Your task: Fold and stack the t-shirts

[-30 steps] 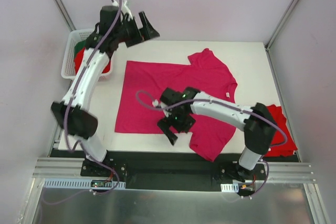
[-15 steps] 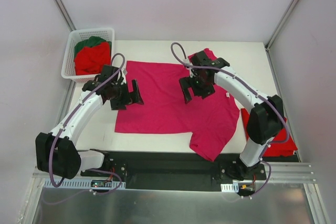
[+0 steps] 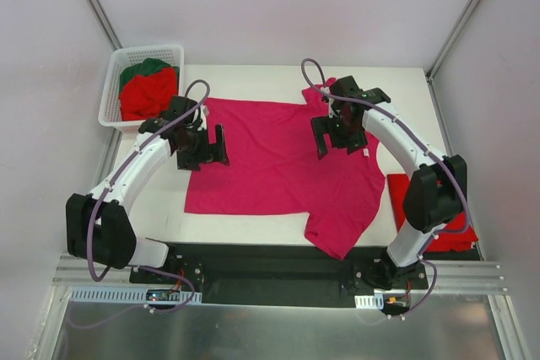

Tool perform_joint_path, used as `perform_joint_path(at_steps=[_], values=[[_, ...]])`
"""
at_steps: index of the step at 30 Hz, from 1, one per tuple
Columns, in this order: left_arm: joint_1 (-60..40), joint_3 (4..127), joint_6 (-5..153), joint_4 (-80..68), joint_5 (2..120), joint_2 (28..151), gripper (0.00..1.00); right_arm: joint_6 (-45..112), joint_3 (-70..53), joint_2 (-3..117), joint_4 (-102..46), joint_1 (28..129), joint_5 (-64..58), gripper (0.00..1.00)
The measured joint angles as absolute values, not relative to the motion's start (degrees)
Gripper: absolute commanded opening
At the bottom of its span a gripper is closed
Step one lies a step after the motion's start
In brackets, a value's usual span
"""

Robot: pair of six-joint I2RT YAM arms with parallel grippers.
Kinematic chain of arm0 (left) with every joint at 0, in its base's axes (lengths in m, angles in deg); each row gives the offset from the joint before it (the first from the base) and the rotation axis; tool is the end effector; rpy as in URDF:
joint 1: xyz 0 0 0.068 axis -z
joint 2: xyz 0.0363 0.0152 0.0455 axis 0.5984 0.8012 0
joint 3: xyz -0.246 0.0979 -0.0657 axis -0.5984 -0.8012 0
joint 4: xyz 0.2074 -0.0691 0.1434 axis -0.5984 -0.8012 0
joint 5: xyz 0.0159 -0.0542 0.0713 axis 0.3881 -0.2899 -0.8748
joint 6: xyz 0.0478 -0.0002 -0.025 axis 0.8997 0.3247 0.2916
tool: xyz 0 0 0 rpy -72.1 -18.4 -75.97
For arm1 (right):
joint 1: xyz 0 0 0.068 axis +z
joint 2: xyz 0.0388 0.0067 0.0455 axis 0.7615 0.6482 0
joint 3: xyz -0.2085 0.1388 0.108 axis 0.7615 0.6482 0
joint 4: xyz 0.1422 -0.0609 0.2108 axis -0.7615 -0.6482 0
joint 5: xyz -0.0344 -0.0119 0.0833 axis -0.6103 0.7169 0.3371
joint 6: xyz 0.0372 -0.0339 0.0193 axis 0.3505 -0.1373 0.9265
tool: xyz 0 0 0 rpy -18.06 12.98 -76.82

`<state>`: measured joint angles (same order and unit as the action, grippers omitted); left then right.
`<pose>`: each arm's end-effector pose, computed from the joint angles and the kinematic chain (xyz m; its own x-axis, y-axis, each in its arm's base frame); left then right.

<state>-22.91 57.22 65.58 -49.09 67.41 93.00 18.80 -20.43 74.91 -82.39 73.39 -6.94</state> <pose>0.2705 -0.0759 0.2774 -0.8808 -0.1214 -0.4576 0.0728 0.9204 -0.3842 0.3261 0.1460 0.2834 -0.7711 -0.4945 -0.4011 -0.5384 0.8427 -0.0038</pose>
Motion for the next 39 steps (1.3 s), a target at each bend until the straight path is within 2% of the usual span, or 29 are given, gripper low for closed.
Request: perform_joint_path(at_steps=[6,10,16,20,33,39], values=[[-22.86,57.26,66.47,-49.36,66.99,94.51,0.99,19.23,-13.15,68.79,-82.72,73.82,-9.01,0.96],[-22.84,59.43,67.30,-50.43,63.87,96.98,0.99,19.74,-12.91,68.37,-82.59,72.60,-13.41,0.96],[-22.84,72.85,68.70,-50.27,54.67,105.04,0.99,20.48,-24.10,74.67,-79.05,71.02,-19.66,0.96],[-22.84,81.02,68.81,-48.04,53.86,112.34,0.99,21.18,-30.35,80.77,-74.06,69.87,-21.03,0.96],[-23.54,96.30,67.26,-40.55,67.85,137.70,0.99,24.85,-31.73,94.78,-71.74,62.43,-16.29,0.96],[-26.56,101.04,63.65,-40.00,72.76,143.01,0.99,24.92,-39.23,100.50,-72.55,61.45,-11.00,0.96]])
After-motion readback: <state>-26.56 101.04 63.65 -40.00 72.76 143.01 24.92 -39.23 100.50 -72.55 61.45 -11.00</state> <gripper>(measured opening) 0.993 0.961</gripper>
